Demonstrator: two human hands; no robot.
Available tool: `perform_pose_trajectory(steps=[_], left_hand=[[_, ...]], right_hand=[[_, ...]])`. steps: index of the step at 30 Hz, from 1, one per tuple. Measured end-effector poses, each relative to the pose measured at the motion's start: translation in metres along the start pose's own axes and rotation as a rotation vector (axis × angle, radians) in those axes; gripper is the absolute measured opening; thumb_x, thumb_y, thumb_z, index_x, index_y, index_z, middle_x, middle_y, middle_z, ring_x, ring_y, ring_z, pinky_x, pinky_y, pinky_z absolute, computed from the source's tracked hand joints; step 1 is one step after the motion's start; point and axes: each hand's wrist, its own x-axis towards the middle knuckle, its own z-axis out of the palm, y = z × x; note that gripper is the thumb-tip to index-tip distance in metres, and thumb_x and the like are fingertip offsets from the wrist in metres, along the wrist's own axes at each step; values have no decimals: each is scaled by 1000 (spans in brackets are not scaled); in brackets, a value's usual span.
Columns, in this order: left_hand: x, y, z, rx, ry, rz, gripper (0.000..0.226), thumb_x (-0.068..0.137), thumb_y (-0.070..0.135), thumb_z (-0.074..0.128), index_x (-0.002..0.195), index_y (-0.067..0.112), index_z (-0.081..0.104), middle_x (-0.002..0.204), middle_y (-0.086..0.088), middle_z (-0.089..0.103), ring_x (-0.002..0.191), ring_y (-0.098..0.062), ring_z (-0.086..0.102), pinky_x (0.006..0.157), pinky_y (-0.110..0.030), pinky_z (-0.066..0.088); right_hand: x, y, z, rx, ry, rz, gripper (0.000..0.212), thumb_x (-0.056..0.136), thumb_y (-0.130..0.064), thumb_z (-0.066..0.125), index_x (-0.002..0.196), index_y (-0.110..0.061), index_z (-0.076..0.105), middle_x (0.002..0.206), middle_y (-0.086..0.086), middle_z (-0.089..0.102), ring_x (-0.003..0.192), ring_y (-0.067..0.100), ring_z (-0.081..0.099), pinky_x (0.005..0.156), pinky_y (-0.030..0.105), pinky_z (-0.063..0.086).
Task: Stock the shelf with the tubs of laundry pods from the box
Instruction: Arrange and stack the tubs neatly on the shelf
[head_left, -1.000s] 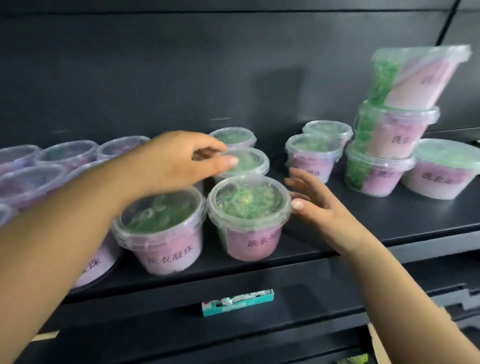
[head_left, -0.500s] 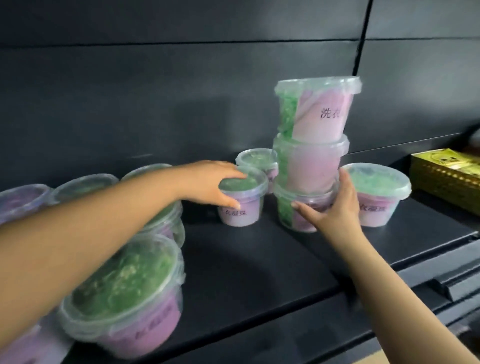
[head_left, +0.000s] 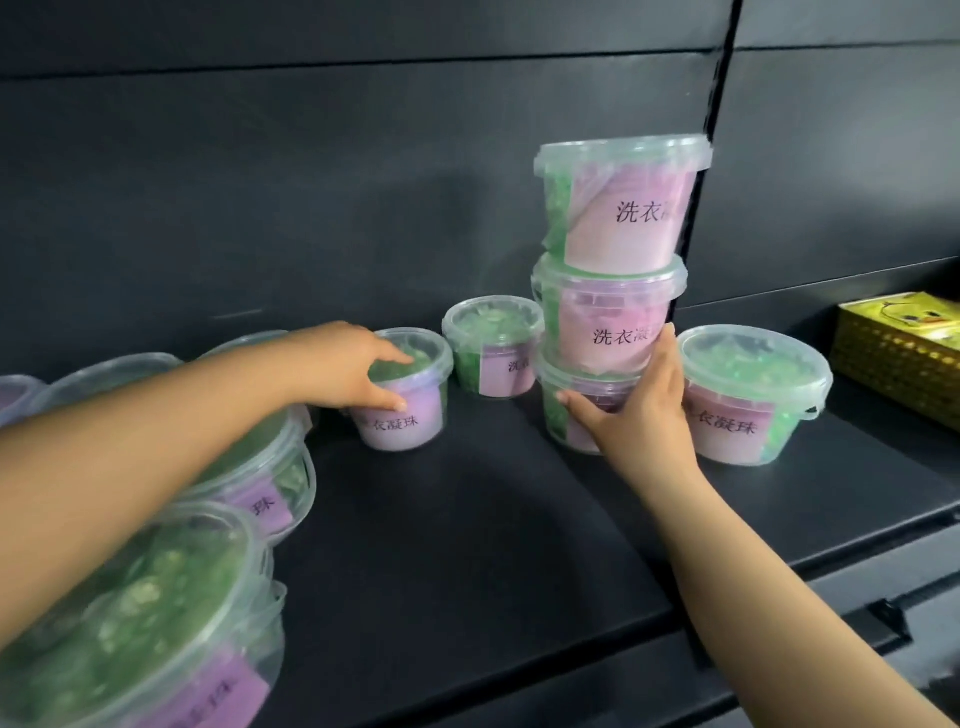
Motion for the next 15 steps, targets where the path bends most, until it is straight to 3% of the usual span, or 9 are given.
perform_pose_trajectory(steps=[7, 10, 12, 15], left_hand=[[27, -28, 6, -141, -38, -77, 56, 85, 43, 57, 137, 34, 38, 149, 0, 33, 135, -21, 34, 108, -30, 28], [35, -30, 4, -166, -26, -69, 58, 81, 45, 61, 135, 32, 43, 147, 0, 37, 132, -22, 37, 105, -28, 30], [37, -32, 4, -205, -17, -59, 58, 79, 46, 64, 133, 31, 46, 142, -1, 41, 128, -22, 41, 103, -28, 32], [35, -37, 10, -253, 7, -40, 58, 78, 48, 63, 131, 32, 48, 136, -5, 41, 127, -23, 40, 105, -29, 31]], right_hand=[[-5, 9, 0, -71, 14, 0, 102, 76, -29, 73, 148, -12, 3, 156, 5, 9, 142, 21, 14, 109, 38, 25], [-15, 11, -1, -140, 80, -13, 86, 75, -26, 74, 143, -7, 24, 148, 14, 25, 136, 29, 27, 103, 43, 33], [-25, 7, 0, -205, 244, -111, 73, 75, -31, 72, 135, -3, 40, 136, 22, 40, 126, 31, 35, 101, 45, 37], [-36, -7, 8, -237, 377, -336, 59, 75, -39, 54, 119, 0, 56, 115, 23, 55, 109, 24, 40, 95, 32, 37]])
